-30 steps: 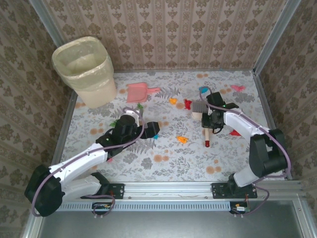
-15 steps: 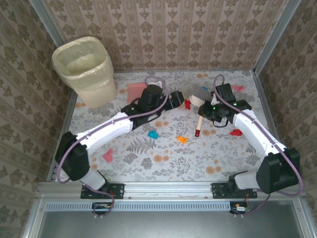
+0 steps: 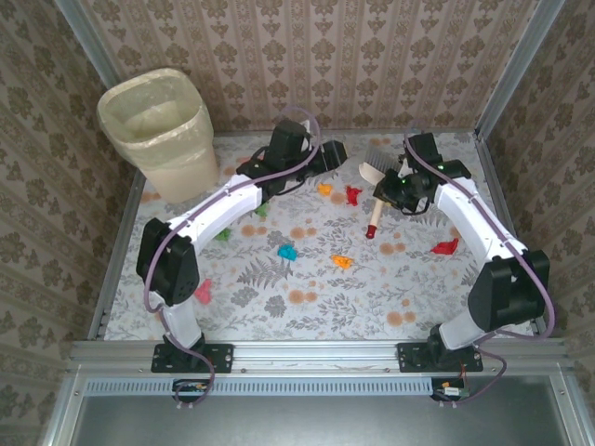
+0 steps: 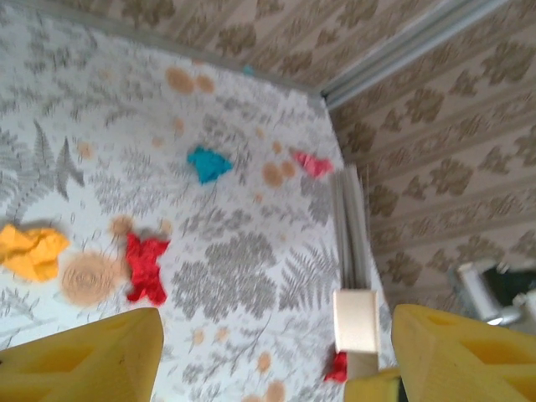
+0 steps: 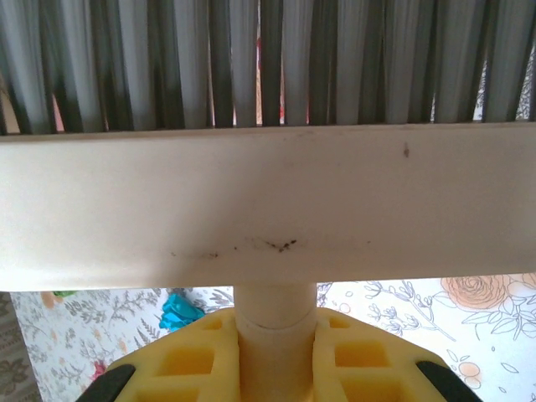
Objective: Sweep away the paper scraps from the table
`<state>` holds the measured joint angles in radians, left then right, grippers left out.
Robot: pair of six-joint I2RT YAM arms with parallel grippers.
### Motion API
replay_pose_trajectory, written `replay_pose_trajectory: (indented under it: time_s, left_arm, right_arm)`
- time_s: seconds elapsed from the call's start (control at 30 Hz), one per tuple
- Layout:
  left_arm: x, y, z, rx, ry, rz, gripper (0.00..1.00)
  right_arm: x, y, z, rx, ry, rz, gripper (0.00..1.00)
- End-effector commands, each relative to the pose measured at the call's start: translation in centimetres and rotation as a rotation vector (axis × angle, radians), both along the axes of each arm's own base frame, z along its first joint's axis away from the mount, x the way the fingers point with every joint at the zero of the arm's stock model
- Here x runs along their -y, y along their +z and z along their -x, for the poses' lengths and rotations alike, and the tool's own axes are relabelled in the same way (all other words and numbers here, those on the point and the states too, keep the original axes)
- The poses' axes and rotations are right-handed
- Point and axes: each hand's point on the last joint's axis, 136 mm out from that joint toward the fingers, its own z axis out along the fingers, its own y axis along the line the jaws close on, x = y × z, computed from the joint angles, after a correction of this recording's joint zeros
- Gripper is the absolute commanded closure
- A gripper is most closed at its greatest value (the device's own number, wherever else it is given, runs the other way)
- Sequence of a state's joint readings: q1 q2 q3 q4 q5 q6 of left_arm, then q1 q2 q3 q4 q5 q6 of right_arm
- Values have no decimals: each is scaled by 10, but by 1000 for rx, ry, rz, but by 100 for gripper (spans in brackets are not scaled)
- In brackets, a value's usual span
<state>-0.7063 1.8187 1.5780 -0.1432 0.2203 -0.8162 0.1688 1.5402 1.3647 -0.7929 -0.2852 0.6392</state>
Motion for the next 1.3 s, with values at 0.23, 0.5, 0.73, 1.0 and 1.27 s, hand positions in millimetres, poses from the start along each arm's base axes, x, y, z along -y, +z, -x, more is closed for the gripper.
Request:
replay_pose_trajectory:
  time_s: [0.23, 0.5, 0.73, 1.0, 1.27]
  left_arm:
    - [-3, -38, 7, -73, -1, -35, 32]
    - [4, -40, 11, -91, -26, -7, 37]
    - [9, -36, 16, -88, -40, 25, 44]
    - [18, -36, 20, -117, -67, 88, 47]
    - [23, -38, 22, -148, -83, 137, 42]
  right_arm:
    - [-24, -2, 3, -59, 67, 39, 100]
    - [-37, 0, 0, -64, 85, 65, 100]
    - [-41, 2, -6, -63, 91, 58, 100]
    - [-49, 2, -9, -60, 98, 51, 100]
    - [-48, -2, -12, -61, 88, 68, 100]
